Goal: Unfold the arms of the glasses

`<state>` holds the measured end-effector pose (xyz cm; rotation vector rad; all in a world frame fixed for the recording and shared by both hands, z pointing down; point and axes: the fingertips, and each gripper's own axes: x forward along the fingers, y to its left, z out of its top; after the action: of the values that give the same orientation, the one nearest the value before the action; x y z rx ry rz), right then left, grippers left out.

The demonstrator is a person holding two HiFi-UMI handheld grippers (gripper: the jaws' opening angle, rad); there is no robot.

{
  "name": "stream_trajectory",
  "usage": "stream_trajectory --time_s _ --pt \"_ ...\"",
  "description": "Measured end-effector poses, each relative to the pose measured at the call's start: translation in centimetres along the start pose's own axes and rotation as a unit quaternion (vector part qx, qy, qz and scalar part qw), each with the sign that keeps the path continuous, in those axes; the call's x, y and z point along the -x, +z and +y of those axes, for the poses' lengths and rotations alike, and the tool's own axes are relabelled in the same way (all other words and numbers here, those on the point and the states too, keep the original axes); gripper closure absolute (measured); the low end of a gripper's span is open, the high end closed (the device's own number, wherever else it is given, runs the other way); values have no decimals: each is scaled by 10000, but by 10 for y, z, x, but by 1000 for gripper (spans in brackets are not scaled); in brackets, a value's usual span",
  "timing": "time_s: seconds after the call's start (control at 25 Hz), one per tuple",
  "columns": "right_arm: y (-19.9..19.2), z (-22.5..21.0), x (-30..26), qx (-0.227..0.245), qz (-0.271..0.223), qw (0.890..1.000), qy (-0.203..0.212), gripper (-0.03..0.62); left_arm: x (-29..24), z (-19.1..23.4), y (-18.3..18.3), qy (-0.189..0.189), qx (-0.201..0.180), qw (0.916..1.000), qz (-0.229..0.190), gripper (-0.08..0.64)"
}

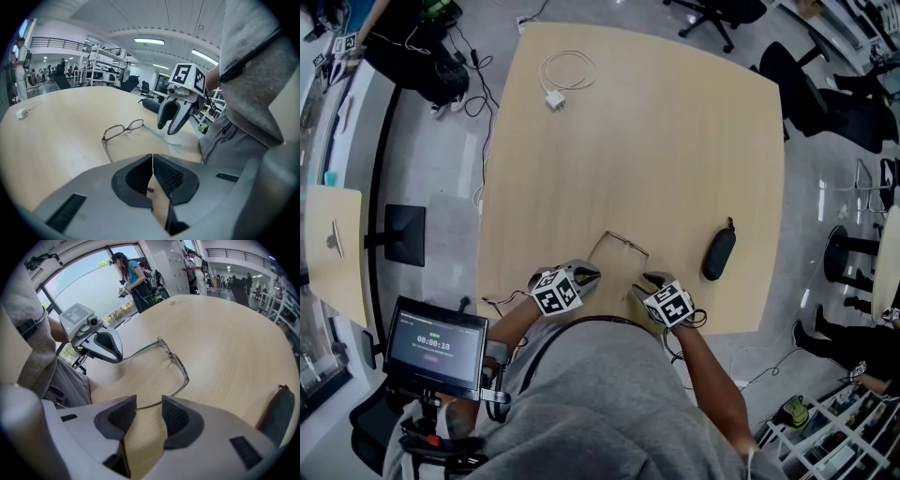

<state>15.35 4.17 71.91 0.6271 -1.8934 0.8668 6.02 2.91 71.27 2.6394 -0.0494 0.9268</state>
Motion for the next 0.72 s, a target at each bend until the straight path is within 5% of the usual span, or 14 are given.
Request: stream_trajectory --time_s 0.44,0.72 --pt "13 -15 4 -467 -413 9980 -93 419 6 13 11 142 299 9990 -289 552" --pt "1 -42 15 -638 -542 9928 -858 419 5 8 8 110 321 9989 -310 552"
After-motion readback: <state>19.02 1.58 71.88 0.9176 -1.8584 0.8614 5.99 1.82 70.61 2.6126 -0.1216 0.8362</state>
